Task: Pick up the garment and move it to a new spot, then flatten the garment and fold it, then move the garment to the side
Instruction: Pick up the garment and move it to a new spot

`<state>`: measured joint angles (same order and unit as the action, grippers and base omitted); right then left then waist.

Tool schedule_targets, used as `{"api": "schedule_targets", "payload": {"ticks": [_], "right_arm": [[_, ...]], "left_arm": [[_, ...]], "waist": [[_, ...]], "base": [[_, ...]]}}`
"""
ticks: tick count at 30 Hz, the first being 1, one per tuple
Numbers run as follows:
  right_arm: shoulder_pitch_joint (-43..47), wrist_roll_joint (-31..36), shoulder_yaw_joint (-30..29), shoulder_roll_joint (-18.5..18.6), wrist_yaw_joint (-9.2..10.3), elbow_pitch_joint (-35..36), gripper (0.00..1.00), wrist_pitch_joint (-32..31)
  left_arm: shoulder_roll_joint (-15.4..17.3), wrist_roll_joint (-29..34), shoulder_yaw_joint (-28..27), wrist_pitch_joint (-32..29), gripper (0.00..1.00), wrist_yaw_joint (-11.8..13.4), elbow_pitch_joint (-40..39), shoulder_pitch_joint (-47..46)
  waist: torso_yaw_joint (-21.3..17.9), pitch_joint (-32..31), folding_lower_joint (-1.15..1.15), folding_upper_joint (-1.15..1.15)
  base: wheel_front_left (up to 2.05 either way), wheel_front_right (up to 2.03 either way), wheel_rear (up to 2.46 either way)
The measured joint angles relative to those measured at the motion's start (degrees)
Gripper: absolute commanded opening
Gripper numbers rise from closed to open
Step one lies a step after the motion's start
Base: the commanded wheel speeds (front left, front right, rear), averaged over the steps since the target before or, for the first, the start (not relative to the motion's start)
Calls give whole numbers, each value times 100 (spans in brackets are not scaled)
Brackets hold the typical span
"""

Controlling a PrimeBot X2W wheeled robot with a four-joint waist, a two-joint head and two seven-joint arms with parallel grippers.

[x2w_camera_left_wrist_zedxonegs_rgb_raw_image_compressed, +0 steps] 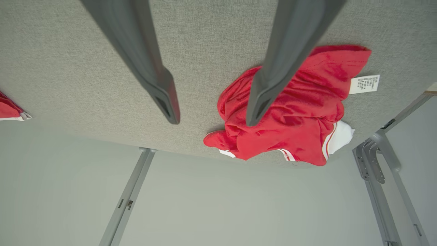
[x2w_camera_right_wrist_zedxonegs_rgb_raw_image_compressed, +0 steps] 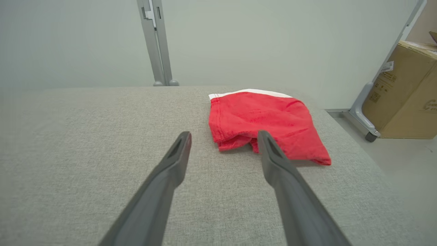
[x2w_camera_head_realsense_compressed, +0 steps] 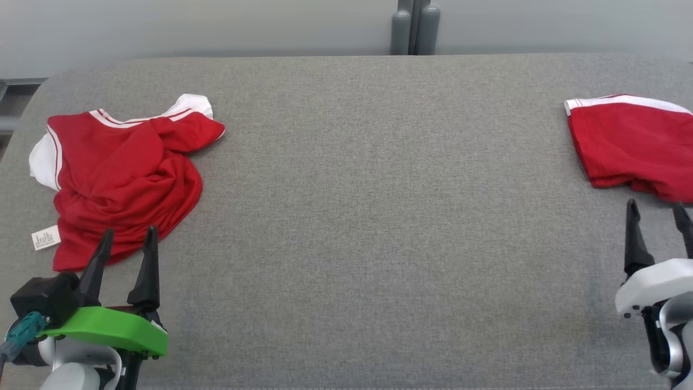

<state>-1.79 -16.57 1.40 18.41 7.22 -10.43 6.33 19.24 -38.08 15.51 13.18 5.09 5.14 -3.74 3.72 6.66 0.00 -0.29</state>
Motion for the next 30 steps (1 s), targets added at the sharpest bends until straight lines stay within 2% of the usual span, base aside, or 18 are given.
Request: {"api": "schedule_targets", "payload": {"ticks": [7, 12, 23, 30], "right_arm": [[168, 201, 356, -246, 0, 127, 100, 358], [219, 391, 748, -326, -23, 210, 100, 457], [-76, 713, 1441, -422, -313, 149, 100, 455], [-125, 717, 1545, -519, -367, 85, 100, 415]], "left_arm": [[-56, 10, -84, 44, 100, 30, 79, -1], [-209, 20, -288, 64, 100, 56, 201, 32], [-372, 18, -776, 107, 100, 107, 297, 543], [-385, 21, -926, 108, 100, 149, 232, 703]], "waist": [[270, -21, 0, 0], [638, -68, 0, 0], [1422, -244, 0, 0], [1950, -392, 0, 0]], "base": [[0, 0, 0], [0, 0, 0], [0, 0, 0], [0, 0, 0]]}}
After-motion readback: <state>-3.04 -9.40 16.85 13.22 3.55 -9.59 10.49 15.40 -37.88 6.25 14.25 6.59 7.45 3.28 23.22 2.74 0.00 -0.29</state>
